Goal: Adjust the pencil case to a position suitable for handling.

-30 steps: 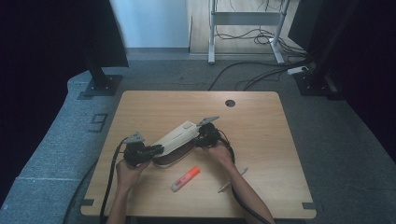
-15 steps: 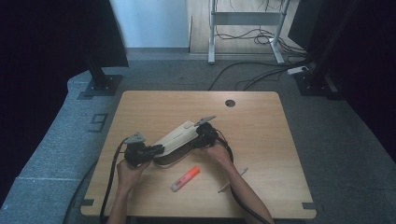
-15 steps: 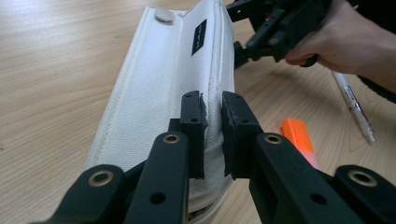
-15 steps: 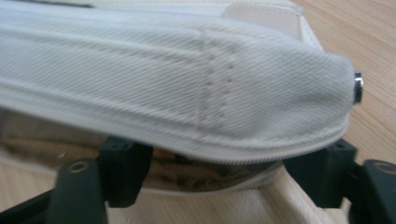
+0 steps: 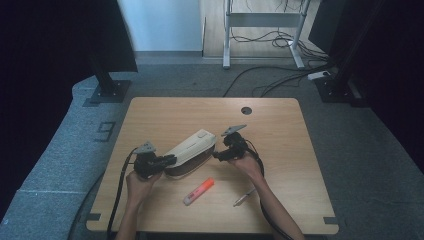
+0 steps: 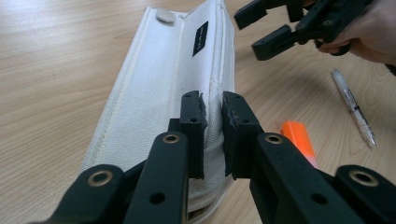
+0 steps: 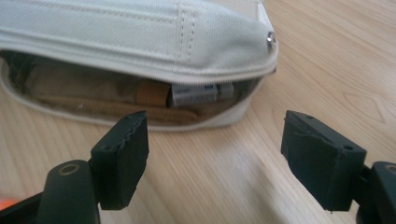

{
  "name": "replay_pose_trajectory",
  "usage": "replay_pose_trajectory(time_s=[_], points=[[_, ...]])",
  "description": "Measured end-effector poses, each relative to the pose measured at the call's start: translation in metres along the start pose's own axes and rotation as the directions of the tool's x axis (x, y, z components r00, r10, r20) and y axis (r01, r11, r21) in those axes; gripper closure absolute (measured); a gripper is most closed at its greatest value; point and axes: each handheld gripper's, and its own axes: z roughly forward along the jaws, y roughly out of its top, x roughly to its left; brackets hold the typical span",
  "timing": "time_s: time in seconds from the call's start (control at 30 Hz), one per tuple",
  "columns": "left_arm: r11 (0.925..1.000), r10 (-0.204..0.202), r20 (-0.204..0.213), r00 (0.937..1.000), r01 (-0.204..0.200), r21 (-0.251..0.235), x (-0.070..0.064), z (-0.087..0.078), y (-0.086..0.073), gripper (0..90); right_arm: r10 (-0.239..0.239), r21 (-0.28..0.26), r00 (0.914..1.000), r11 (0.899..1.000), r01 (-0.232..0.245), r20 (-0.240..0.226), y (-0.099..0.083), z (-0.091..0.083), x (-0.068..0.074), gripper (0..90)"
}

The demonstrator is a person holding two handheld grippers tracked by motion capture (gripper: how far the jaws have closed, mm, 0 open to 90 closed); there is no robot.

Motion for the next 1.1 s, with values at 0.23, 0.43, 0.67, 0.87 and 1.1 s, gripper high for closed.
replay_pose_trajectory(time_s=[0.23, 0.43, 0.67, 0.87, 1.1], points=[[1.0000, 0.001, 0.000, 1.0000, -0.001, 0.002, 0.000, 0.001, 0.000, 79.6, 0.017, -0.006, 0.9998, 1.000, -0.017, 0.002, -0.013, -0.019, -0.004, 18.6], [1.0000, 0.003, -0.001, 1.0000, -0.003, 0.003, 0.000, 0.001, 0.000, 79.6, 0.039, -0.021, 0.9990, 0.999, -0.038, 0.021, -0.029, -0.033, -0.009, 13.0], [1.0000, 0.005, -0.002, 1.0000, -0.005, 0.006, -0.001, 0.001, 0.000, 79.5, 0.039, -0.026, 0.9985, 0.999, -0.038, 0.037, -0.044, -0.045, -0.007, 9.2], [0.9999, 0.009, -0.002, 1.0000, -0.009, 0.007, -0.001, 0.001, -0.001, 79.4, 0.030, -0.021, 0.9990, 0.999, -0.030, 0.032, -0.061, -0.060, -0.004, 7.5], [0.9999, 0.011, -0.002, 0.9999, -0.011, 0.010, -0.001, 0.001, -0.001, 79.4, 0.038, -0.020, 0.9988, 0.999, -0.038, 0.030, -0.082, -0.075, -0.002, 9.9]])
